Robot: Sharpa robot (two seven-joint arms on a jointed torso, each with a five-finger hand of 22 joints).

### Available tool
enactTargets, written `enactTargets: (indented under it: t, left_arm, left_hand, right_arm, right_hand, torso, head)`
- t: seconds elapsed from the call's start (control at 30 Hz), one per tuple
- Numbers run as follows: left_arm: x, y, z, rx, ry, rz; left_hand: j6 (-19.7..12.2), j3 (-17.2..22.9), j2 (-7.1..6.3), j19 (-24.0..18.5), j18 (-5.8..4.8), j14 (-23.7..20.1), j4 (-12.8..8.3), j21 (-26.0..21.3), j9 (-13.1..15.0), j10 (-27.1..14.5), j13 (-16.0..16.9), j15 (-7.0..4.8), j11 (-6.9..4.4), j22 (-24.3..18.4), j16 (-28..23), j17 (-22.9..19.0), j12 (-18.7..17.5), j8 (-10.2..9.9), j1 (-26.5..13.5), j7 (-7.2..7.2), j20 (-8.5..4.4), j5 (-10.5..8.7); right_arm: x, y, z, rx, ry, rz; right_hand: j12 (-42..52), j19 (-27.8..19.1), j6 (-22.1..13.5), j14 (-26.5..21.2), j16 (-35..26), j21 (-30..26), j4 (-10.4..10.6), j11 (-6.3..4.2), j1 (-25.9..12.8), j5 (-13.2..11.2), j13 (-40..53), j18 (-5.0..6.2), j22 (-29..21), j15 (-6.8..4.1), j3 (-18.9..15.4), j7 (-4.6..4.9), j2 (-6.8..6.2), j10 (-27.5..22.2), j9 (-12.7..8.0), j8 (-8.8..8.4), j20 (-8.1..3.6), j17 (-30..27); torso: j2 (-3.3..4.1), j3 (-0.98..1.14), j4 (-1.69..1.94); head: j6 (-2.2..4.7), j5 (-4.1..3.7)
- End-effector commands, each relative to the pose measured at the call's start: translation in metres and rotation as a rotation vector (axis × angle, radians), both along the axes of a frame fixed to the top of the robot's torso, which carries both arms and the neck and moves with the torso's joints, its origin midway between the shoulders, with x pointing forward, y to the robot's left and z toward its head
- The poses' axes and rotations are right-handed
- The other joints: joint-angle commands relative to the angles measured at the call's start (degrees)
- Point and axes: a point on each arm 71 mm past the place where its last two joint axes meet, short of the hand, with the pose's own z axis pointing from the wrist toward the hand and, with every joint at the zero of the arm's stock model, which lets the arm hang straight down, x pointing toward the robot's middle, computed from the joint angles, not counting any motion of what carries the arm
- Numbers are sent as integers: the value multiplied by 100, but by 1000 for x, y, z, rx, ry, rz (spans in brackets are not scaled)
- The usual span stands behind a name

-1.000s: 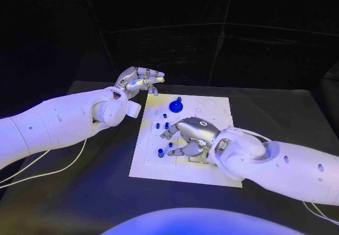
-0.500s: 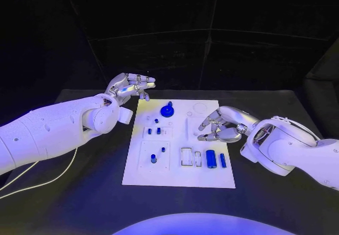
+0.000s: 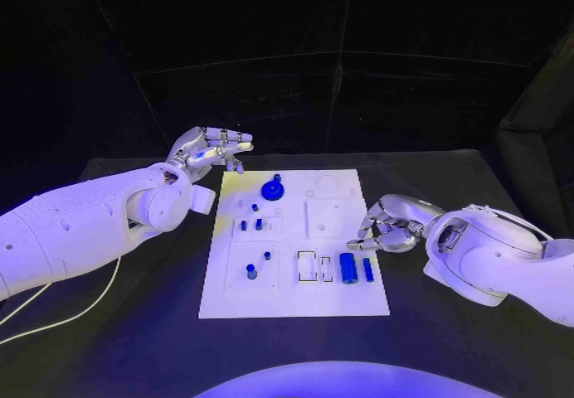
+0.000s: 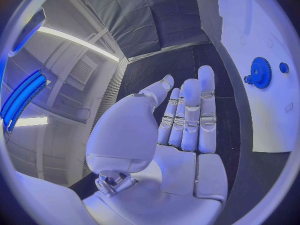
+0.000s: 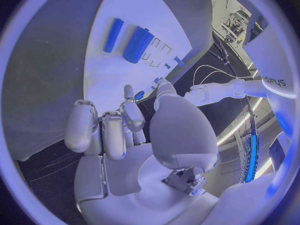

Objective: Assemble the parts on the task board

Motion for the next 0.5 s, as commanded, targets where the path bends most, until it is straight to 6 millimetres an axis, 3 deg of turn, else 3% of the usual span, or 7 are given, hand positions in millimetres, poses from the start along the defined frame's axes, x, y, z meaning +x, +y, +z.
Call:
enactTargets:
  t: [0.03, 0.33, 0.5]
  left_arm:
    - [0, -1, 1, -6, -3, -5]
    - [0, 1, 1, -5, -1, -3]
    - [0, 1, 0, -4, 0, -3]
  left_hand:
    - [-34, -37, 42, 1, 38, -41, -6, -34, -1, -34, -6, -8, -6, -6, -20, -5, 27, 22, -22, 9, 21, 1]
    - [-34, -37, 42, 1, 38, -41, -6, -34, -1, -34, -6, -8, -6, -6, -20, -5, 27, 22, -22, 9, 21, 1]
    - [-34, -37, 42, 1, 38, -41, -6, -34, -1, -34, -6, -8, -6, -6, -20, -5, 27, 22, -22, 9, 21, 1]
  right_arm:
    - [-2, -3, -5, -137, -2, -12]
    - [-8, 6, -21, -174, 25, 12]
    - [-9, 11, -30, -176, 39, 24]
  right_hand:
    - [35, 61, -62, 375, 27, 48, -10, -5, -88, -78, 60, -96, 77, -33, -70, -6, 0, -40, 21, 72, 7, 257]
    - [40, 69, -80, 375, 34, 63, -10, -11, -120, -191, 106, -100, 105, -37, -109, -15, -20, -49, 51, 163, 4, 274]
    - [2, 67, -99, 373, 32, 66, -16, -14, -75, -120, 88, -101, 112, -39, -90, -19, 17, -75, 69, 222, 3, 269]
  torso:
    - [1, -1, 13]
    - [11, -7, -4]
    - [11, -13, 8]
  head:
    - [4, -13]
    - [1, -8]
    - [-10, -15]
